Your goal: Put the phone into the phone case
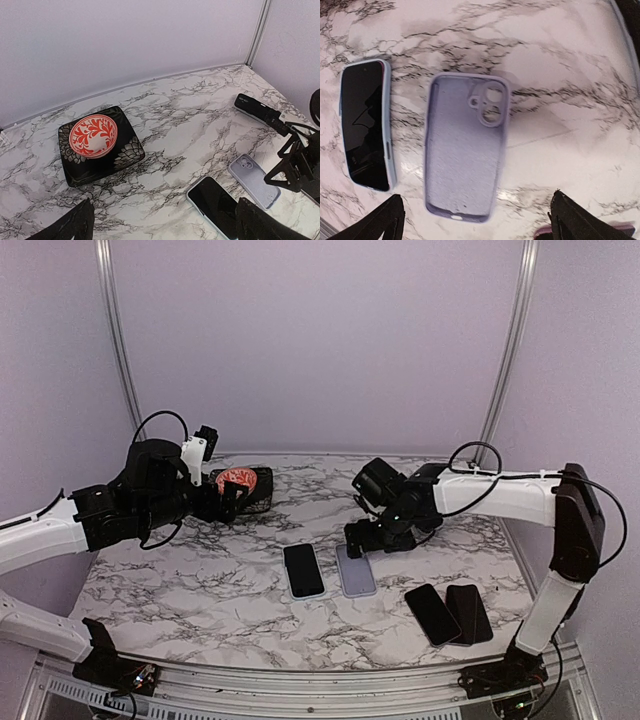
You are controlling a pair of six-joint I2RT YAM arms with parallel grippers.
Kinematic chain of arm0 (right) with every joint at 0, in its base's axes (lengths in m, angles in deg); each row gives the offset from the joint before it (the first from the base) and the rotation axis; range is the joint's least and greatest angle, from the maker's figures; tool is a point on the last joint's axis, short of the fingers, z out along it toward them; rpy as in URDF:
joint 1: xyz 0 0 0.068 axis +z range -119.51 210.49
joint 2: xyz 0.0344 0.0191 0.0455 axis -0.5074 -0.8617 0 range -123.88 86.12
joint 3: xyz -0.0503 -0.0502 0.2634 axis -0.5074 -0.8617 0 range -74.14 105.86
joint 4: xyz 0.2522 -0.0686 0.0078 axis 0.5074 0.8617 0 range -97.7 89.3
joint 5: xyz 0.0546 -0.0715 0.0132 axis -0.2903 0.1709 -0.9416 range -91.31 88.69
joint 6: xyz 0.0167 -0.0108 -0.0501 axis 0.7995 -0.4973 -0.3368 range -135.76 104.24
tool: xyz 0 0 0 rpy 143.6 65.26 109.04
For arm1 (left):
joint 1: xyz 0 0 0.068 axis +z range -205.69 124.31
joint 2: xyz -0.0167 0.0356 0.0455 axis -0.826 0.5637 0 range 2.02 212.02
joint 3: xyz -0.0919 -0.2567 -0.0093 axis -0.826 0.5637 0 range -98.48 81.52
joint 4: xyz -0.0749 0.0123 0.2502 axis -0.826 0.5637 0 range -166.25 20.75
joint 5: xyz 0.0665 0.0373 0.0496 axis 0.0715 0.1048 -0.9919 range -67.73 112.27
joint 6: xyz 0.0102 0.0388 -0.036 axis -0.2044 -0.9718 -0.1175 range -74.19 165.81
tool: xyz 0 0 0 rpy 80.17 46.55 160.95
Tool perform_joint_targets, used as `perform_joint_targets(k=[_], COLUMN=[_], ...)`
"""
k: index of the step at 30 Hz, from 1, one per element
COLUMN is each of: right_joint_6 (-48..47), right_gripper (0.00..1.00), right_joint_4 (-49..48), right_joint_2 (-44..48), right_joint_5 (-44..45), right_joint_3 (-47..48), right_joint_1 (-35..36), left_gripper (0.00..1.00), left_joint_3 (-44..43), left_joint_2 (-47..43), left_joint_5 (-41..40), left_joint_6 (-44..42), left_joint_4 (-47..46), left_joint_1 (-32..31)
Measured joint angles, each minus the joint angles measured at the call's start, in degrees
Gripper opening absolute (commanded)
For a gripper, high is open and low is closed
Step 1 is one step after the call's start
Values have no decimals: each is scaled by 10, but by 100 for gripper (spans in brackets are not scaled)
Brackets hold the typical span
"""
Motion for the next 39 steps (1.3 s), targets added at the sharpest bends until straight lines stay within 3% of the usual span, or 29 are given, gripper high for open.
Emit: perform_joint_targets(k=[9, 22, 26, 35, 39], right_joint_6=[-47, -77, -94, -122, -125], right_gripper=[99, 95, 85, 82, 62], right_joint_4=[172, 204, 201, 200, 206], right_joint_2=[89, 54, 51, 32, 23], right_joint_5=[-35, -50, -50, -57, -59], right_joint_3=[-107, -174, -174, -164, -156], right_joint_1=[-54, -59, -59, -63, -63], left_gripper=[99, 99, 99, 99, 99], left_joint_3=[0, 0, 0, 0, 0], left_joint_2=[0, 0, 0, 2, 3], left_joint_5=[3, 6, 6, 6, 6], left_joint_6=[0, 0, 0, 0, 0], left_joint_4=[0, 0, 0, 0, 0], left_joint_1=[0, 1, 1, 2, 3])
